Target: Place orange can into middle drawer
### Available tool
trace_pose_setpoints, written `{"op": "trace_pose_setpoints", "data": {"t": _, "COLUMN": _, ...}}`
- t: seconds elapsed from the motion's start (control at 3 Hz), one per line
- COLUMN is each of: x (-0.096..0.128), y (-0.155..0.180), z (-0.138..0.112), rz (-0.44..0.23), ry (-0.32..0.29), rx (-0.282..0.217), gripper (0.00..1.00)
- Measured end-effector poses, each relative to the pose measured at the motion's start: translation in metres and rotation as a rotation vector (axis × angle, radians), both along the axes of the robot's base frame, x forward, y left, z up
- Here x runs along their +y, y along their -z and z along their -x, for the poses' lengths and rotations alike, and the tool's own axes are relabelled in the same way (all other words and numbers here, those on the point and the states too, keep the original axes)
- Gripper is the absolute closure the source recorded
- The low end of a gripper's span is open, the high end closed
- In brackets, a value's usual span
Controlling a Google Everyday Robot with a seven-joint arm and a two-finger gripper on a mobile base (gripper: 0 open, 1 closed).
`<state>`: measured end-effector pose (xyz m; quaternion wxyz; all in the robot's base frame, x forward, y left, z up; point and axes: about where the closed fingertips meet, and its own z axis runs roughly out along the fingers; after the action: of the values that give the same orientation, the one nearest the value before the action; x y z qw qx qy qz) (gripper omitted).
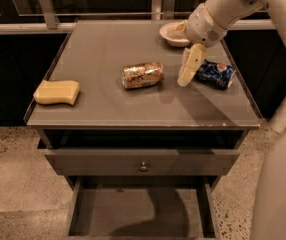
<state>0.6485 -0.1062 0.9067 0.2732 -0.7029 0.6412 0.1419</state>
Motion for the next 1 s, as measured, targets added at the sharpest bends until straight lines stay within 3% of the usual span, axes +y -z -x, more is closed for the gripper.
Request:
{"op": "trace_pose_setpoints", "data": {"t": 0.67, "x": 0.047, "y": 0.046, "z": -0.024, "rz": -0.046, "ry": -0.049, "rx": 0.099, "gripper": 0.00}}
{"op": "trace_pose_setpoints", "data": {"t": 1.0, "x": 0.060, "y": 0.070, "z": -0.026, "rz": -0.031, "ry": -0.047, "rx": 0.157, "gripper": 0.00}}
